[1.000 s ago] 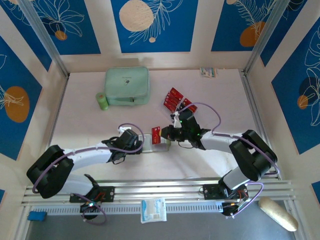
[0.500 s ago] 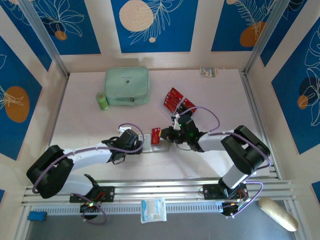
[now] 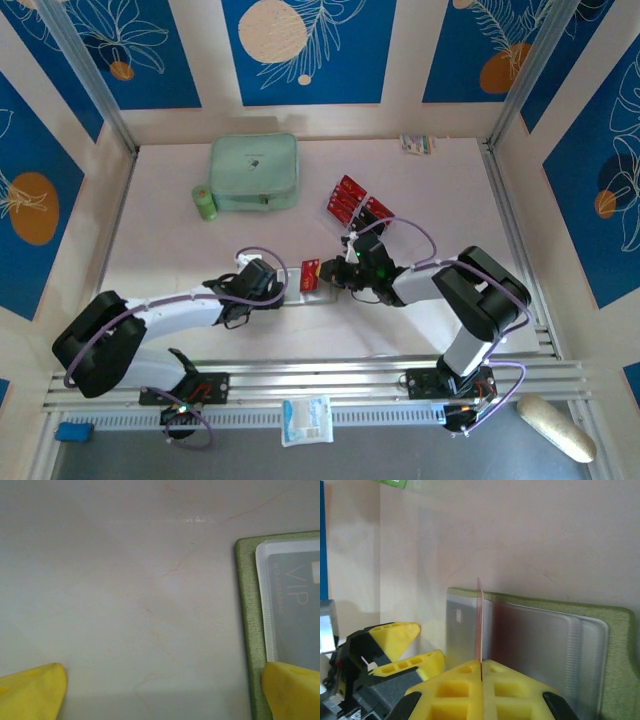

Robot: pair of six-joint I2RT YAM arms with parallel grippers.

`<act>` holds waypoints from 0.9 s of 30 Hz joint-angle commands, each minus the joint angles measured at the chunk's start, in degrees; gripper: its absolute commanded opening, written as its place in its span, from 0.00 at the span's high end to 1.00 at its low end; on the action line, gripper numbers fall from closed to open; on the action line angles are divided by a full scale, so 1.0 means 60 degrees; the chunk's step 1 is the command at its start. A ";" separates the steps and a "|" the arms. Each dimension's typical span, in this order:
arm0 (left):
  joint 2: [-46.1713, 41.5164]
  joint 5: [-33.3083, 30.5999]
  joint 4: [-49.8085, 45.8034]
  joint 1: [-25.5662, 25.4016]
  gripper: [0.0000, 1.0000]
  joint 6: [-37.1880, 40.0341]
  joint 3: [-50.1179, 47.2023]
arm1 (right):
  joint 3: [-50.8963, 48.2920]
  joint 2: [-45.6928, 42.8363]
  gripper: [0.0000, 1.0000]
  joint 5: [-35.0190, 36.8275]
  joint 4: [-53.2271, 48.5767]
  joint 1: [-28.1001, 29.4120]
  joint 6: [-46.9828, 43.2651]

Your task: Put the credit cards into the card holder

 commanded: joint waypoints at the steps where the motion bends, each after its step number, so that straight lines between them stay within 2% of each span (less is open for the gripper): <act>1: -0.0249 -0.0159 -0.0239 0.0096 0.00 0.0142 0.0090 | -0.0148 0.0204 1.00 -0.0015 0.0258 0.0079 0.0115; 16: -0.0267 0.0363 -0.0368 0.0096 0.00 0.0419 0.1082 | -0.0300 0.0309 1.00 0.0041 0.0388 0.0105 0.0172; 27: 0.0281 0.0292 -0.0142 0.0089 0.00 0.0243 0.0626 | -0.0295 0.0448 1.00 -0.0368 0.0599 0.0117 0.0138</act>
